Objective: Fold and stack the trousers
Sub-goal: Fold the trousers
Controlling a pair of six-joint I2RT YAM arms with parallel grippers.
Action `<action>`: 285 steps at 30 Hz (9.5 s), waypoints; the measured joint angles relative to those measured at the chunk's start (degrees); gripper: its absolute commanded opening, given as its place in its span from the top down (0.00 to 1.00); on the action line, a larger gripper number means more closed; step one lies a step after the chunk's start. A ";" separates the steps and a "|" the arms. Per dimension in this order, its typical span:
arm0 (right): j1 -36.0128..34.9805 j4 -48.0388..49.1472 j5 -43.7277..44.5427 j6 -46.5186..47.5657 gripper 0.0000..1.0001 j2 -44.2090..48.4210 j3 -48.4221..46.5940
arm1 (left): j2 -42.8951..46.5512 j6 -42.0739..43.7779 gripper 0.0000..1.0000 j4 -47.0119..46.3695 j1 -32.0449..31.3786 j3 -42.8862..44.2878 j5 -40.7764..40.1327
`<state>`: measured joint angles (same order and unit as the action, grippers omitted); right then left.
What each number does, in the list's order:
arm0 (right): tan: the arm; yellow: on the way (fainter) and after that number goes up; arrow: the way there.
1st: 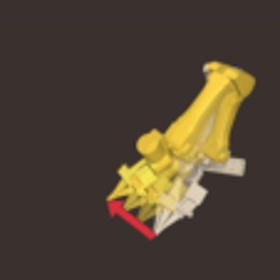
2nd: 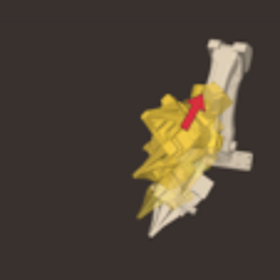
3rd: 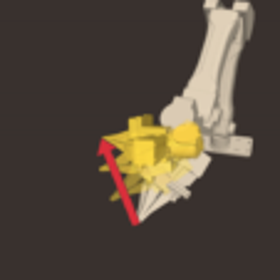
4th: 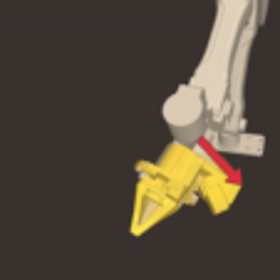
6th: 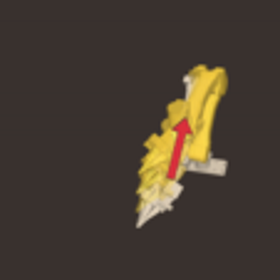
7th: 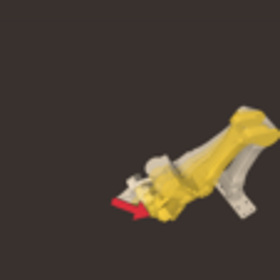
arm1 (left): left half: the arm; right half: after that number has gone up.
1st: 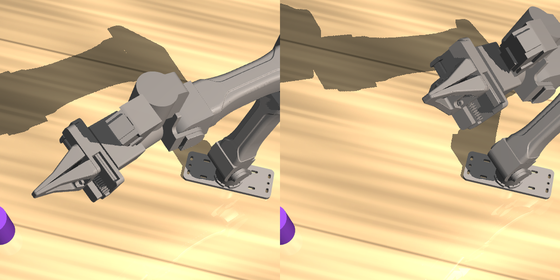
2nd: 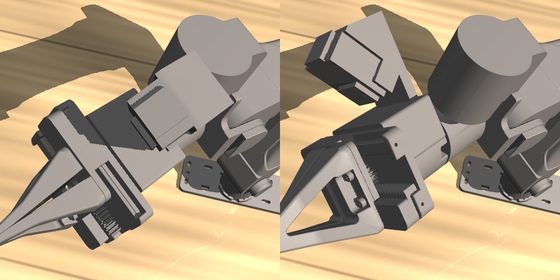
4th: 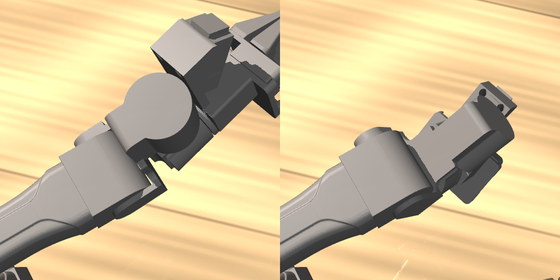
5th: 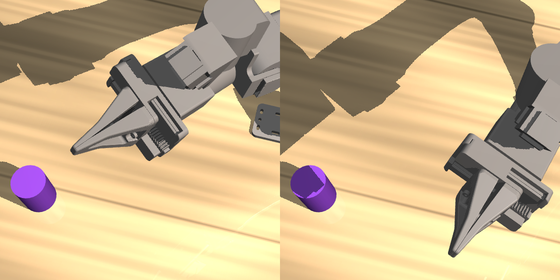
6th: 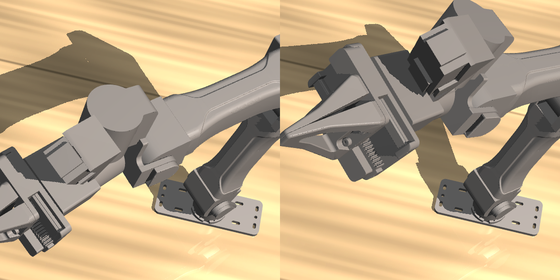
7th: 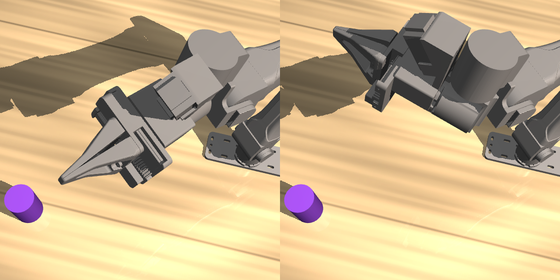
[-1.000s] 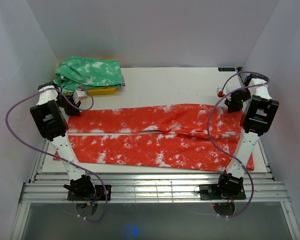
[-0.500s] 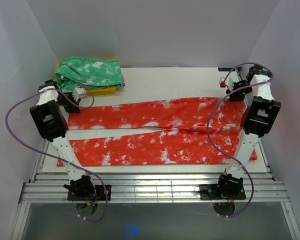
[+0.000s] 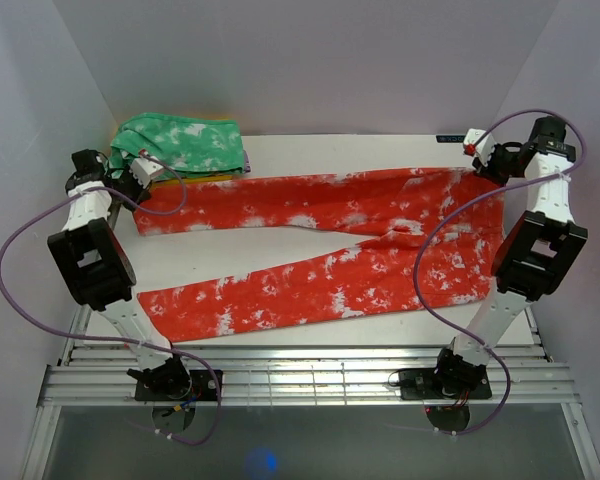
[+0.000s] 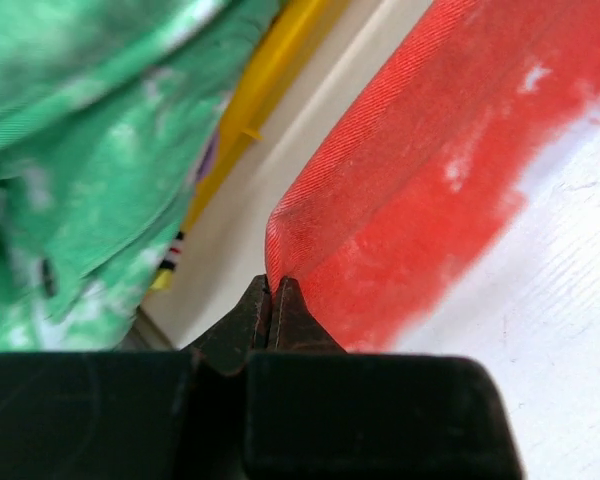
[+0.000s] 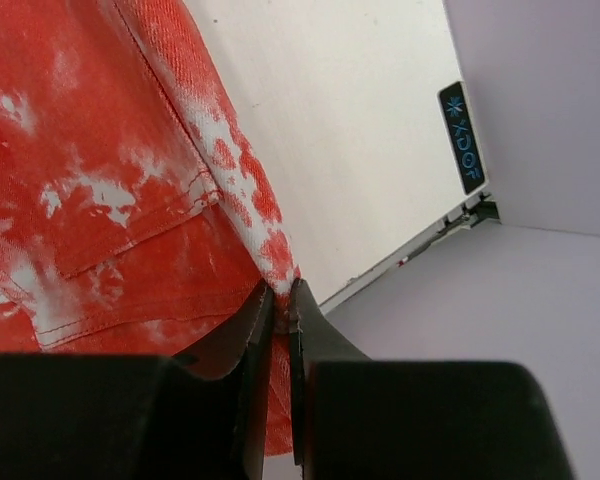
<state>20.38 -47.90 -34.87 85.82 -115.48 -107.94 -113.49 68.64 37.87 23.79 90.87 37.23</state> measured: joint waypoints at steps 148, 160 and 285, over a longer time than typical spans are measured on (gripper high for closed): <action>21.14 -12.83 -10.54 -30.80 0.92 10.19 30.34 | 18.99 -17.64 0.15 15.82 31.85 -29.64 -0.52; 21.38 -8.20 -5.66 -30.10 0.92 10.08 35.01 | 19.30 -24.17 0.22 14.56 31.87 -29.18 -6.38; -31.01 3.96 -0.98 -44.39 0.92 -9.14 11.82 | 3.19 -45.05 0.49 -26.08 -63.78 -25.07 -0.87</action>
<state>-10.63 -43.94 -35.86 41.43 -124.62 -96.12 -110.30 23.59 11.79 -39.99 65.80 36.36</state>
